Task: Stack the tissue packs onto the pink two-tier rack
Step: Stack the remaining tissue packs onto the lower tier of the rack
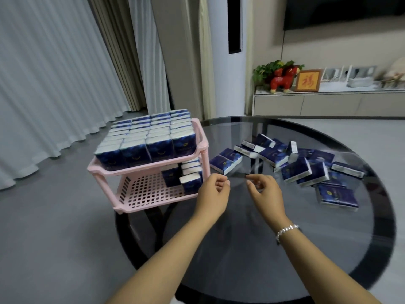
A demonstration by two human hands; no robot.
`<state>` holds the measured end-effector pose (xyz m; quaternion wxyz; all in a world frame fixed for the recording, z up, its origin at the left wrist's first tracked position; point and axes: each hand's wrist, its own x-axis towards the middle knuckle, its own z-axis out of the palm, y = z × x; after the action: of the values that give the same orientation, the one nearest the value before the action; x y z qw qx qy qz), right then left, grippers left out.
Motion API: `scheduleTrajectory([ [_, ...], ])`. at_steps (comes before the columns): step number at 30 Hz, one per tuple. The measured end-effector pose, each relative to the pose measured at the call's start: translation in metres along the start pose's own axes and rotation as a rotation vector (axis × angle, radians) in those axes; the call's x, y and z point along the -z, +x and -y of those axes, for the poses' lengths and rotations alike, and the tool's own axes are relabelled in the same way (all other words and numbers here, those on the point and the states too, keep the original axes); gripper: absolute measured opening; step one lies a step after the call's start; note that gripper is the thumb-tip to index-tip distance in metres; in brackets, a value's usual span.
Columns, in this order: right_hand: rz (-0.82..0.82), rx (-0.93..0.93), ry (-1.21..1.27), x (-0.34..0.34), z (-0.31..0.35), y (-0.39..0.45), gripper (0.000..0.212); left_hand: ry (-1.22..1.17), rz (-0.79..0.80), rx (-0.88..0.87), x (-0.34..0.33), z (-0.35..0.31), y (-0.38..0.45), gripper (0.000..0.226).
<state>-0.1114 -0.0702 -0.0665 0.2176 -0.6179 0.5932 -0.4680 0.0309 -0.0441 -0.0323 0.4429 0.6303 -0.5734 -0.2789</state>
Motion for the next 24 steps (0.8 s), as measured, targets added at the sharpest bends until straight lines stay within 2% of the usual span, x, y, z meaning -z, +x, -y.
scheduleTrajectory([
  [5,-0.012,0.002,-0.060,0.016,-0.029,0.023,0.018,0.131,0.021,-0.004,-0.043,-0.008,0.045,0.026],
  [11,-0.102,-0.032,0.030,0.013,-0.046,0.030,0.021,0.384,-0.012,-0.055,-0.072,0.001,0.116,0.039],
  [13,-0.097,-0.033,0.005,0.009,-0.048,0.031,0.022,0.520,0.042,-0.031,-0.080,0.003,0.135,0.046],
  [18,-0.115,-0.071,0.007,0.005,-0.055,0.032,0.024,0.693,0.254,0.039,-0.094,0.002,0.169,0.055],
  [24,-0.100,-0.089,-0.033,0.004,-0.055,0.037,0.026,0.690,0.251,0.047,-0.100,0.008,0.181,0.050],
])
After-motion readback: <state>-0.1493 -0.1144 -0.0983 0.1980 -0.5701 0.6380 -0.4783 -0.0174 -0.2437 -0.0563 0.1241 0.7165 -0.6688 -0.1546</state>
